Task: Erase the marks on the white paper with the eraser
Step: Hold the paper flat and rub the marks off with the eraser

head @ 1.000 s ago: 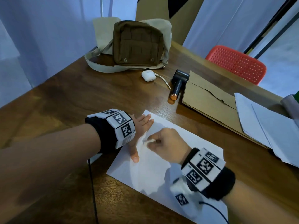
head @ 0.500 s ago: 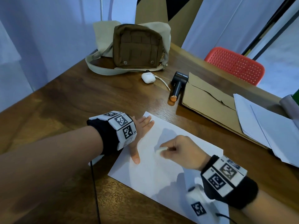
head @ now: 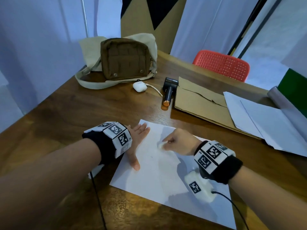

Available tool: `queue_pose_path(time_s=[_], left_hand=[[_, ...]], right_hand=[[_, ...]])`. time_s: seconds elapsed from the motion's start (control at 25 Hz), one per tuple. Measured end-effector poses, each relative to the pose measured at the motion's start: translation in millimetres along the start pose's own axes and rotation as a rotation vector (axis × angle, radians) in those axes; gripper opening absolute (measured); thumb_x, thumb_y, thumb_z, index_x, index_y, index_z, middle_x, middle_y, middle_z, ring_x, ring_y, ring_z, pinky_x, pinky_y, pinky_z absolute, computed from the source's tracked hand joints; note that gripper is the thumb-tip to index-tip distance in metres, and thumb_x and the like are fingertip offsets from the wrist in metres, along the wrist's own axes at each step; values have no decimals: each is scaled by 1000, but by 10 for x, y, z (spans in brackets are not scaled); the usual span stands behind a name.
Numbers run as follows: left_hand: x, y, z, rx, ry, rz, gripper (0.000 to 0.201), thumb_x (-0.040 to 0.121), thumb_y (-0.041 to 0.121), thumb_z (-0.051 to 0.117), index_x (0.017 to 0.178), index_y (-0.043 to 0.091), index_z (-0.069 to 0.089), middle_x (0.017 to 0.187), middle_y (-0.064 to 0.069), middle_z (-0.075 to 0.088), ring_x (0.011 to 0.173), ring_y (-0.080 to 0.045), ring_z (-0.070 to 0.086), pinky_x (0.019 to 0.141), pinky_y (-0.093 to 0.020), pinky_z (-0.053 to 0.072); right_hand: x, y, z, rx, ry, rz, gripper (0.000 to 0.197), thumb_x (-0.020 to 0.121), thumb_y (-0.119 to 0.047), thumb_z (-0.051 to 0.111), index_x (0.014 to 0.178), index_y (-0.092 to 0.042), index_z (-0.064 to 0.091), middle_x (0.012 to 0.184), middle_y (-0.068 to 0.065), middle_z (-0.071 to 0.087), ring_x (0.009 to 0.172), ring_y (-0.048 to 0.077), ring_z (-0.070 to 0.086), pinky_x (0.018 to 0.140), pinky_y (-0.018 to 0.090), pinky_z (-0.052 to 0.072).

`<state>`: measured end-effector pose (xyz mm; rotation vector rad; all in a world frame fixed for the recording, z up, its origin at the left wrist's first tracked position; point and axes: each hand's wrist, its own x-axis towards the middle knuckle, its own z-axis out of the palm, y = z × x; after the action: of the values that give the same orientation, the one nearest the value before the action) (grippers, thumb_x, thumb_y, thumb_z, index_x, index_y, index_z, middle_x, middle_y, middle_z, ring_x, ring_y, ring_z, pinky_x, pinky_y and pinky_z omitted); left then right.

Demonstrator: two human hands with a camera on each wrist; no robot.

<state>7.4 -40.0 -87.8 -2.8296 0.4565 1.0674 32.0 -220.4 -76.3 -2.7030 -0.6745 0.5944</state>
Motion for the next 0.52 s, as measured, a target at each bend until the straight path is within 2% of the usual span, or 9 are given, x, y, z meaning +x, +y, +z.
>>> queue_pose_path(time_s=[0.08,0.12,0.16,0.2,0.24,0.32,0.4,0.44,0.52], left_hand=[[-17,4,-12,-4,-8,9,137,65,67,67,144,12,-30,152,-5,-34,144,-22,-23,117,-45,-6],[-44,-1,-39,-6,-13,17,139,59,75,63,145,13,-27,153,-4,-32,145,-22,-20,117,-45,-4],[-65,-17,-70,-28,-9,17,135,60,78,59,147,15,-23,155,-2,-28,146,-21,-14,118,-44,0],[-90,-36,-106,-52,5,17,119,72,71,56,149,17,-17,157,0,-22,147,-21,-5,119,-42,6],[-102,-68,-139,-78,24,16,98,86,55,54,151,21,-12,159,2,-15,147,-22,6,118,-38,13],[-115,-146,-175,-131,69,3,81,95,29,52,151,28,-6,160,1,3,142,-23,25,112,-31,25],[-99,-199,-152,-154,72,-19,89,91,27,59,150,31,-8,158,-3,19,136,-23,35,108,-30,31],[-104,-204,-141,-167,72,-19,93,90,27,61,150,32,-10,156,-4,23,133,-24,39,106,-30,34],[-93,-204,-112,-167,61,-44,96,88,27,62,148,35,-12,155,-6,27,129,-24,44,104,-31,38]], right_hand=[[-121,56,-47,67,45,26,35,87,-19,55,55,-5,56,55,14,47,52,15,39,53,26,31],[-160,88,-71,240,123,93,34,90,-19,53,59,-7,54,54,8,42,49,15,38,50,25,31],[-197,110,-78,537,219,186,27,93,-20,51,71,-5,58,57,5,42,47,15,40,47,23,33],[-244,94,-65,889,310,268,23,94,-20,49,89,-1,60,61,5,44,46,16,45,45,23,36],[-307,24,-20,1240,344,326,24,96,-21,45,97,-1,59,65,5,47,46,17,52,43,23,41],[-407,-169,163,1717,248,369,33,98,-25,40,82,-6,63,71,7,57,53,16,64,47,21,51],[-468,-447,436,1923,40,335,46,97,-27,41,66,-7,69,81,11,66,72,18,66,64,24,56],[-475,-575,574,1940,-65,320,44,96,-27,43,69,-5,70,88,13,67,80,21,65,73,27,56],[-475,-741,776,1886,-177,327,32,95,-25,45,94,0,64,99,16,63,84,23,65,74,29,57]])
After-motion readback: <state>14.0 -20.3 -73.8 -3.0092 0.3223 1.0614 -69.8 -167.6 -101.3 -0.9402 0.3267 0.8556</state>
